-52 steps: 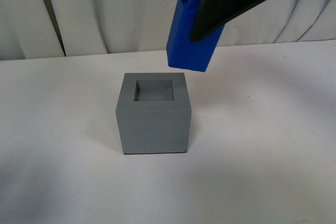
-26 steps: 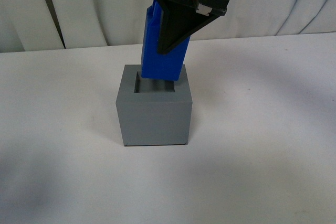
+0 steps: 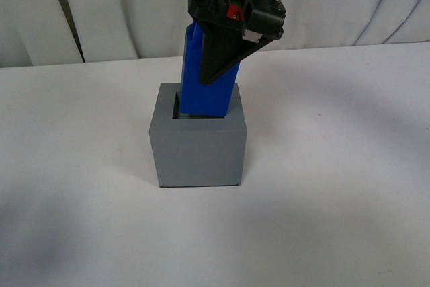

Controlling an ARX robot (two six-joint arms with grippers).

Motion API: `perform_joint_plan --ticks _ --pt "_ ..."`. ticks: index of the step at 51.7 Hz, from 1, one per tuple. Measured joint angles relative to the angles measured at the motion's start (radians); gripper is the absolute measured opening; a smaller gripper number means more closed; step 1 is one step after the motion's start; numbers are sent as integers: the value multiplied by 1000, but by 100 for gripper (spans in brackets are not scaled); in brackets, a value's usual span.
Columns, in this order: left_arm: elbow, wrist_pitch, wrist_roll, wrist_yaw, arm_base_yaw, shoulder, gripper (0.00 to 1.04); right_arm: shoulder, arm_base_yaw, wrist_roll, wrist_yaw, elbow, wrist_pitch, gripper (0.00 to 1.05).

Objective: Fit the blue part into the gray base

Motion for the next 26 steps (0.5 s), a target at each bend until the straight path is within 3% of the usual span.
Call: perform_joint_plan --ticks 26 --pt "0 0 0 0 0 0 99 0 5 18 -6 -11 22 48"
